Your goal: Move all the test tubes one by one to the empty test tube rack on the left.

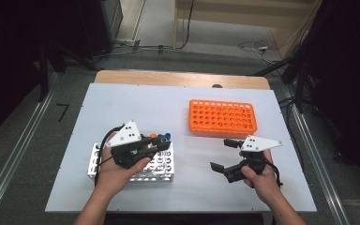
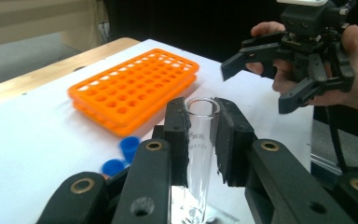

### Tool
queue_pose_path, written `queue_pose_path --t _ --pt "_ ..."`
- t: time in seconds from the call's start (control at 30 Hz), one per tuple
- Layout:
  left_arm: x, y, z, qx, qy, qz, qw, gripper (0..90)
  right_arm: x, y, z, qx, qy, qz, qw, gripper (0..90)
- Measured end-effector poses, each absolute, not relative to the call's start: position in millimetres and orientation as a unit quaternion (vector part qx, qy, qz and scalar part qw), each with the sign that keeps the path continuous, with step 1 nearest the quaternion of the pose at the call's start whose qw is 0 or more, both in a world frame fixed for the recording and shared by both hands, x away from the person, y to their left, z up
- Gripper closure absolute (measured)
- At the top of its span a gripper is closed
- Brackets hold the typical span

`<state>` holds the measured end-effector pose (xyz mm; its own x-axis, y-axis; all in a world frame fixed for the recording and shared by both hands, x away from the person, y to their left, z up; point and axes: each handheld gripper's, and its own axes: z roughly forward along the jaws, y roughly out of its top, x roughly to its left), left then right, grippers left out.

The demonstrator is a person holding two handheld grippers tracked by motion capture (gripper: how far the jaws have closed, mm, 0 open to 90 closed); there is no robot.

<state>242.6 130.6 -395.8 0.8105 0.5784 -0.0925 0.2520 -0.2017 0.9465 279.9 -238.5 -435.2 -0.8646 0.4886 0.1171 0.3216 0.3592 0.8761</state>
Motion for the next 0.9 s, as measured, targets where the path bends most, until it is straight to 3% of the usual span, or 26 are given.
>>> queue_pose_path --t 0.9 --pt "246.5 210.4 -397.7 0.732 0.338 0.202 0.555 76.4 309.4 -288.1 -446.5 0.316 0.795 0.504 0.117 0.0"
